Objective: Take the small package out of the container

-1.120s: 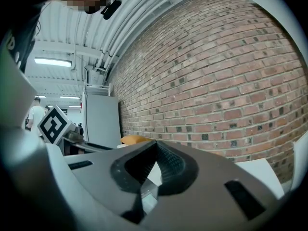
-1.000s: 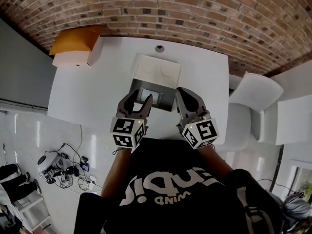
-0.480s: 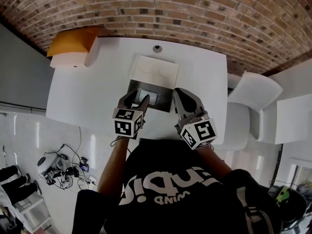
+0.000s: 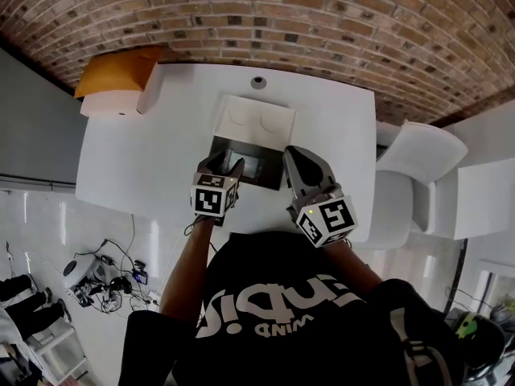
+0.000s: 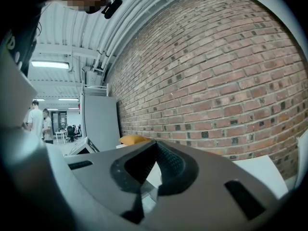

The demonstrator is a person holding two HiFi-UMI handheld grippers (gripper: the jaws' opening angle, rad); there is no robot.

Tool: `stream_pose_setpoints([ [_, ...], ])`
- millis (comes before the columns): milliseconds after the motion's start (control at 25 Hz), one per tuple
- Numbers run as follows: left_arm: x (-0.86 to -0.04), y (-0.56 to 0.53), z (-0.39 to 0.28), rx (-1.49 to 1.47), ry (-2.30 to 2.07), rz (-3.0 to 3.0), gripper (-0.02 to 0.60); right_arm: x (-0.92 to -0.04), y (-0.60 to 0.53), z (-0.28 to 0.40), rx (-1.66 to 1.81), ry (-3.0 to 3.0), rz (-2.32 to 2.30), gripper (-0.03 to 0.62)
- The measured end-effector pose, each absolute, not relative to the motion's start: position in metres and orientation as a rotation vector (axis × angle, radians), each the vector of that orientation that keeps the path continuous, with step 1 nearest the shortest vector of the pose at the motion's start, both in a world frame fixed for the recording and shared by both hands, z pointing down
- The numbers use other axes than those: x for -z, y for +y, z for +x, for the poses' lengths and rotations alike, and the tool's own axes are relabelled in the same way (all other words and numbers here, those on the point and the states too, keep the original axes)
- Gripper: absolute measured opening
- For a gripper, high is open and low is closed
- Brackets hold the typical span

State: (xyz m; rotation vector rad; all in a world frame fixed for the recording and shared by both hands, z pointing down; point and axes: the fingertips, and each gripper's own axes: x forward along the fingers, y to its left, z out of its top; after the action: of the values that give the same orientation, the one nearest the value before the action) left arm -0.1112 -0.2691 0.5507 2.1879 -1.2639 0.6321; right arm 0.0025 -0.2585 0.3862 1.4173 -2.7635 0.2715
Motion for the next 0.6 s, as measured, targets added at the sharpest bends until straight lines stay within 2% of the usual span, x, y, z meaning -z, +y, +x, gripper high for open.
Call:
stream_pose_setpoints([
  [600,-0.62,-0.283,-0.109,-0.865,-1.133,2.054,0.204,-0.404,-0.293,0.001,-0.334,-2.746,1.384,-0.002],
])
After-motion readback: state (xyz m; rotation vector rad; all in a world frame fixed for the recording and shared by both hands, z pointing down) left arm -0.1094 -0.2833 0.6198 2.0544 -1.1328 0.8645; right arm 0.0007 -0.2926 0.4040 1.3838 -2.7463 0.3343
